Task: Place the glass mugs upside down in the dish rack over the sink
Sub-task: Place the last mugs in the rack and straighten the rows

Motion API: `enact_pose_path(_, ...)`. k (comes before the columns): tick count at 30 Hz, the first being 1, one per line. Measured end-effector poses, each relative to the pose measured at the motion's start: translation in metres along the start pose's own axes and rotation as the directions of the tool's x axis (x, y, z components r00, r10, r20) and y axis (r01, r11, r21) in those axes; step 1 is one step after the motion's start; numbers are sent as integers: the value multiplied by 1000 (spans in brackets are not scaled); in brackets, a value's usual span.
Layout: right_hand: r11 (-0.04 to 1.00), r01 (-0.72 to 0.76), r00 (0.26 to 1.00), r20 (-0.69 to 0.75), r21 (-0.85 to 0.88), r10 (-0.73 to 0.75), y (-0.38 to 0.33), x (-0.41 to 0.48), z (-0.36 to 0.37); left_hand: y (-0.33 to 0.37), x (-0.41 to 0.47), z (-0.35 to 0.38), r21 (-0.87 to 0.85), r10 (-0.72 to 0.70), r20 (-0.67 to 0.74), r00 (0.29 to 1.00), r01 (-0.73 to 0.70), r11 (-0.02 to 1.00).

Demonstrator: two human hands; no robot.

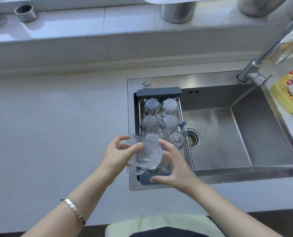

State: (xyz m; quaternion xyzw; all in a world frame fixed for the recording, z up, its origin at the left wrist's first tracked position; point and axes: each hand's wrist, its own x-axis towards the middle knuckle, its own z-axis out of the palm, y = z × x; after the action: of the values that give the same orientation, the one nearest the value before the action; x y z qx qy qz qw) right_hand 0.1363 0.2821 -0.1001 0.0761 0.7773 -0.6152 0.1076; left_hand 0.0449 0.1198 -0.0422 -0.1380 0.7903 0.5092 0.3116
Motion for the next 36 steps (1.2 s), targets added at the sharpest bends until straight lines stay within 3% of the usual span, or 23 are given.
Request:
enact_pose_path(2, 984, 24, 996, -84, 178, -9, -7, -11, -10, 6, 1, 15, -188, -73, 165, 984, 104, 977)
enact_pose_path(5, 974, -16, 986, -157, 225, 52, -14, -21, -40, 10, 2, 42, -220, -131, 403, 906, 234, 947)
enact_pose_path(7, 990, -104, 970, -211, 93, 122, -13, -26, -61, 7, 8, 58, -66, -171, 441, 881, 222, 973)
enact_pose_path(9, 958, -267, 914, -341, -102, 219, -5, -28, -78, -2, 19, 69, 312, -30, 337, 941, -81, 947)
enact_pose_path(11, 887, -417, 850, -432, -201, 301, 3, -27, -85, -17, 30, 76, 652, 224, 345, 911, -405, 641)
enact_pose_path(12, 856, -463, 832, -444, -229, 332, 6, -24, -86, -25, 36, 78, 735, 273, 429, 861, -508, 448)
enact_pose_path(14, 806, -518, 823, -423, -287, 379, 6, -17, -82, -41, 45, 83, 772, 240, 595, 768, -628, 97)
enact_pose_path(15, 774, -539, 824, -401, -332, 401, 7, -13, -78, -48, 50, 84, 767, 205, 631, 748, -642, -17)
enact_pose_path(17, 676, -572, 819, -376, -465, 433, 6, -4, -67, -57, 54, 84, 767, 164, 642, 749, -632, -113)
enact_pose_path(20, 535, -559, 828, -396, -634, 397, 4, 8, -51, -63, 58, 79, 765, 164, 643, 748, -637, -95)
enact_pose_path(23, 469, -488, 870, -369, -736, 327, 7, 13, -34, -66, 58, 74, 759, 183, 643, 743, -651, -26)
enact_pose_path(29, 586, -483, 875, -372, -651, 309, 23, 9, -27, -66, 56, 64, 754, 222, 610, 761, -643, 132)
enact_pose_path(33, 646, -656, 746, -471, -391, 471, 36, 9, -32, -68, 55, 64, 762, 235, 602, 763, -637, 115)
enact_pose_path(36, 609, -748, 633, -562, -265, 533, 42, 14, -23, -68, 54, 65, 763, 229, 607, 761, -639, 101)
